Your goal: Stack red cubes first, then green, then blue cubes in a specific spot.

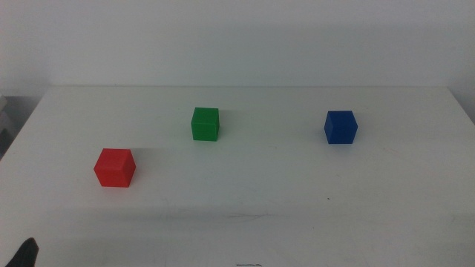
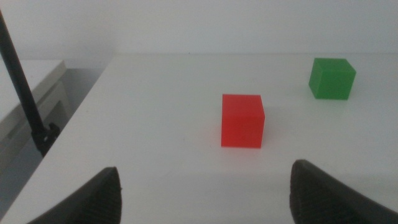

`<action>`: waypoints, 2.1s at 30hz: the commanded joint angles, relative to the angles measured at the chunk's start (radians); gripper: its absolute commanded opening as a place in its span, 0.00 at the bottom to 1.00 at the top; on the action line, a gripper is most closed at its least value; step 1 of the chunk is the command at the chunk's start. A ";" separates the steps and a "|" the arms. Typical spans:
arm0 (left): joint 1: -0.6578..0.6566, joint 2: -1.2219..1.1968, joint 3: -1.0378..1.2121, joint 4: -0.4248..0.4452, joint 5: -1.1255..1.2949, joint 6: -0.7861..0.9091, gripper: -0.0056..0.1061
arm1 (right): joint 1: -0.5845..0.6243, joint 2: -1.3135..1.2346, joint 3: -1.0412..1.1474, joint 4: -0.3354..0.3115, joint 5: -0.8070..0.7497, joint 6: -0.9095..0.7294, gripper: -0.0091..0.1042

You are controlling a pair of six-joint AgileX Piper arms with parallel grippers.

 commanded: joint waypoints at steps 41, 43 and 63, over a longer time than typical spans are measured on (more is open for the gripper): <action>-0.013 1.465 -1.372 -0.106 0.821 0.073 0.87 | -0.005 -0.022 -0.017 -0.012 -0.077 -0.005 0.85; -0.023 1.520 -1.411 -0.105 0.823 0.083 0.87 | -0.005 -0.022 -0.017 -0.012 -0.077 -0.005 0.85; -0.065 1.867 -1.505 -0.104 0.737 0.116 0.87 | -0.005 -0.022 -0.017 -0.012 -0.077 -0.005 0.85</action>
